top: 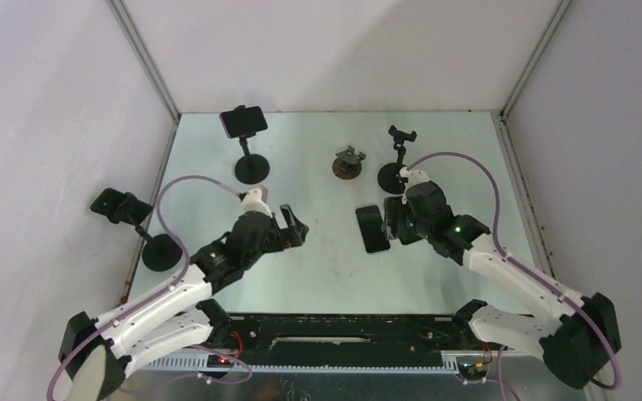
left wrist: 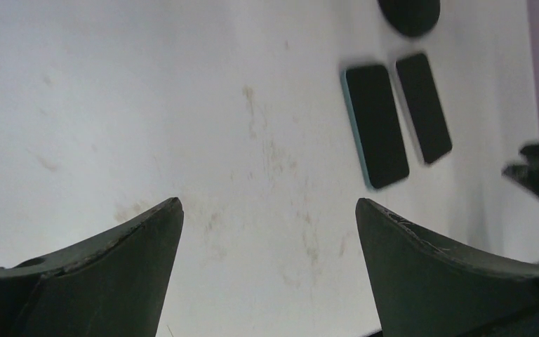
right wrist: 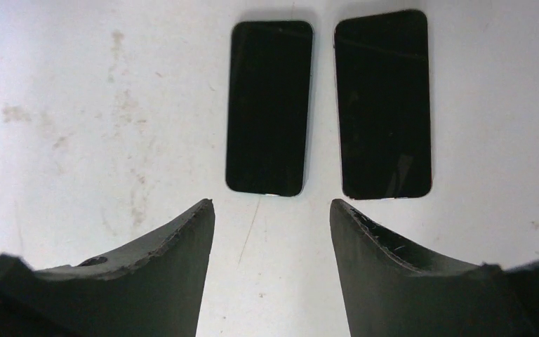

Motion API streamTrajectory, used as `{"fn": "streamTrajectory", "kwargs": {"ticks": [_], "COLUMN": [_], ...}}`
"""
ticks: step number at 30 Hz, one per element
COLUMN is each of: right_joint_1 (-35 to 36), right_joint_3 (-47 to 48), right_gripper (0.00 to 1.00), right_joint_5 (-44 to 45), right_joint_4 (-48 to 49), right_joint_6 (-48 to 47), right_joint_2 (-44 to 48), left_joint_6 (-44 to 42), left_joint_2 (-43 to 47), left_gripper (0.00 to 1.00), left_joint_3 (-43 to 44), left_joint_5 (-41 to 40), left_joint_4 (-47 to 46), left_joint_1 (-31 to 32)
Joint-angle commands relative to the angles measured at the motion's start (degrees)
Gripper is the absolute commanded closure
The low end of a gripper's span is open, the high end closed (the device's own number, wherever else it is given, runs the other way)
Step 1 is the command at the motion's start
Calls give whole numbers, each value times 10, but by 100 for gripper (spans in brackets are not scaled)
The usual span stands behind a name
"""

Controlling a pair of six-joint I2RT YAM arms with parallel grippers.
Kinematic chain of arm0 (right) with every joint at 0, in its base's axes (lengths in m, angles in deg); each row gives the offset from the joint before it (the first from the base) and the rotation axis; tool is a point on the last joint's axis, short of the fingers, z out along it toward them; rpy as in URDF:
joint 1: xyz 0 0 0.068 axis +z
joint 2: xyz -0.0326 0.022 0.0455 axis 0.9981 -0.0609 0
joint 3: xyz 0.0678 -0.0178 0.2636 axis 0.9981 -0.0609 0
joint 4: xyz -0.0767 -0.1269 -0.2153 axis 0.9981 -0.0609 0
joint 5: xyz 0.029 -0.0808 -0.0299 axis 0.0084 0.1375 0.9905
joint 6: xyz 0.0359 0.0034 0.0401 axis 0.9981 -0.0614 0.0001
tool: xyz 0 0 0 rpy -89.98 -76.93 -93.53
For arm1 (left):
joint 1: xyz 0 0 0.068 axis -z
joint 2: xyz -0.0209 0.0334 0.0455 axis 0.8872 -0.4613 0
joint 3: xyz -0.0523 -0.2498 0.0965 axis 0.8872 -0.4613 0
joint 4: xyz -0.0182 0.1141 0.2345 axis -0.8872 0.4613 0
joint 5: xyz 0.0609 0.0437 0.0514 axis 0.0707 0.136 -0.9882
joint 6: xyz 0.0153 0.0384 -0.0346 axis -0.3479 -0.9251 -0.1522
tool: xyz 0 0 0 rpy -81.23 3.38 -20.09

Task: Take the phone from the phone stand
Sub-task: Place the phone at the center of the board.

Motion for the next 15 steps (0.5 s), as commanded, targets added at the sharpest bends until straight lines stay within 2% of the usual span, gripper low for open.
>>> {"fn": "streamTrajectory", "kwargs": {"ticks": [1, 9, 15], "right_joint_1": [19, 36, 43], "right_joint_3": [2, 2, 1], "right_gripper": [36, 36, 36], "right_joint_5": [25, 24, 24], "right_joint_4": [-43, -86, -110], "right_joint_6": [9, 35, 49], "right_joint_2": [64, 150, 179], "left_joint_6": [-62, -144, -155], "left_joint_2": [14, -12, -54], "left_gripper": [0, 0, 0], "left_joint_3": [54, 184, 296], "left_joint_5": [5, 45, 115], "left_joint_4": [13, 66, 73], "left_joint_1": [-65, -205, -332]}}
